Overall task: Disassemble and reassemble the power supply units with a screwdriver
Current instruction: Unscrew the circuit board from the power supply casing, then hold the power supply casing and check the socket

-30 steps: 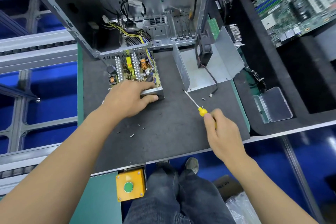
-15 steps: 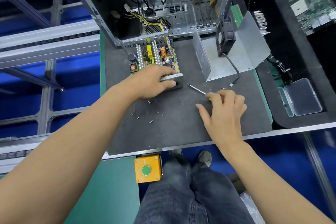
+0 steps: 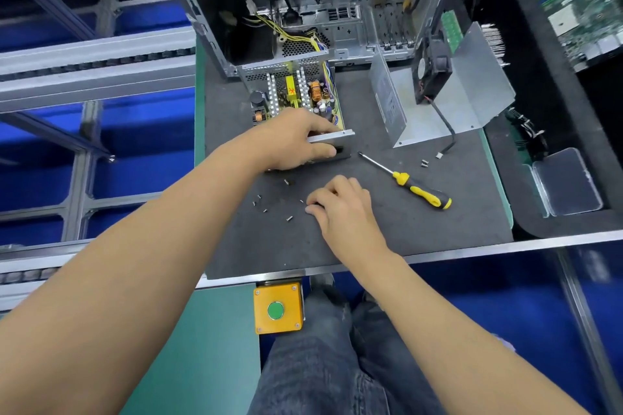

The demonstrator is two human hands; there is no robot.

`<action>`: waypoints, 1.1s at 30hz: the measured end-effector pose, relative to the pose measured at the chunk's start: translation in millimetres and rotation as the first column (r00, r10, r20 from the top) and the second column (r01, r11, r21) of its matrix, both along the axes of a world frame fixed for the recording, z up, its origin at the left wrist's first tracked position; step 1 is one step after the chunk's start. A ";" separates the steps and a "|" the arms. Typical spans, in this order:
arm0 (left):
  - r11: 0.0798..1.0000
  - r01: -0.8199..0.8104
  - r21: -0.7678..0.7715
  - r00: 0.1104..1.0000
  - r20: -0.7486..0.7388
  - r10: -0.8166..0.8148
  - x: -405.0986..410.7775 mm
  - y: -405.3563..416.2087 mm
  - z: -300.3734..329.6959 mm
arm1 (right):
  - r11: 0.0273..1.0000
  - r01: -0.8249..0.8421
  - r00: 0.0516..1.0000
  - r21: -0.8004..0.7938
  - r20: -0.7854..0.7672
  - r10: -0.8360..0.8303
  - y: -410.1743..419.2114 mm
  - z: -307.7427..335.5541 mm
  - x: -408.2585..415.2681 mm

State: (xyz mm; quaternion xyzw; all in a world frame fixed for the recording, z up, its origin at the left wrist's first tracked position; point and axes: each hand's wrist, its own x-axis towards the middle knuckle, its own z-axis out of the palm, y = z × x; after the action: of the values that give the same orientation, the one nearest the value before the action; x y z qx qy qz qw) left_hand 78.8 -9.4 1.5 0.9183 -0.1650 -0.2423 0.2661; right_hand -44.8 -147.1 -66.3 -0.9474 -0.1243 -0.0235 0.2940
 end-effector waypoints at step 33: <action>0.974 -0.136 -0.181 0.944 -0.322 0.072 31.5 -6.5 78.3 | 0.506 0.387 0.886 0.771 -0.160 -0.435 -27.3 69.2 57.8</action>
State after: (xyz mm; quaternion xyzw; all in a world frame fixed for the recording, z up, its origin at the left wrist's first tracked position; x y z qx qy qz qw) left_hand 110.2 -16.0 79.8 0.8441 -0.0954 -0.3528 0.3924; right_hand 13.0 -174.4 2.9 -0.7219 0.1189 -0.1702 0.6602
